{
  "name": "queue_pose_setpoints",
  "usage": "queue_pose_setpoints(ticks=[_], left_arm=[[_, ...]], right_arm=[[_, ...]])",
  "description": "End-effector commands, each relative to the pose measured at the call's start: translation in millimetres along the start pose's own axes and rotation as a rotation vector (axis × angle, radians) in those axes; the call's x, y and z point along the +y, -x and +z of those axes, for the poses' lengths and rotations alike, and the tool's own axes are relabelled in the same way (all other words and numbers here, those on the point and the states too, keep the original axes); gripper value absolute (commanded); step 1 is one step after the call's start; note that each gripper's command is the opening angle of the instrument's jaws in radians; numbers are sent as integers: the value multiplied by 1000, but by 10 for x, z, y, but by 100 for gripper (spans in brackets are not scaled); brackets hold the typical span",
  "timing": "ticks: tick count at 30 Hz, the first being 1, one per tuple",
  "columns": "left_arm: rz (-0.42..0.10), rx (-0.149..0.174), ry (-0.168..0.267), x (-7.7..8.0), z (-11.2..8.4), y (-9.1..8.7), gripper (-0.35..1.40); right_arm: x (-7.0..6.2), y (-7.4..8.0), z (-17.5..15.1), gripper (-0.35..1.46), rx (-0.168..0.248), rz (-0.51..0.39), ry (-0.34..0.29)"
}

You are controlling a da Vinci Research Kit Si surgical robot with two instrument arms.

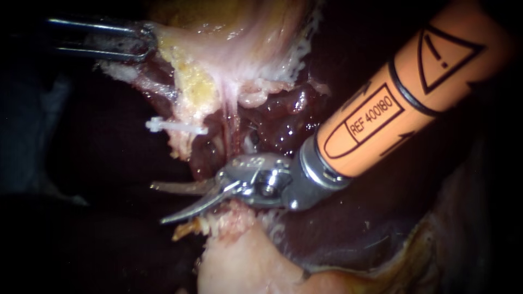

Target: Go back from the cut left tube

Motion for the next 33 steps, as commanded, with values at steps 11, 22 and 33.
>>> queue_pose_setpoints(ticks=[11, 22, 33], left_arm=[[-6, 0, 1, 1, -3, 0, -35], [-6, -1, 2, 0, -4, 0, -35], [-5, -1, 2, 0, -5, 1, -35]], right_arm=[[-21, -1, -38, 145, -79, -293, 231], [-71, -24, -145, 140, -268, -462, 421], [-102, -6, -200, 129, -389, -461, 472]])
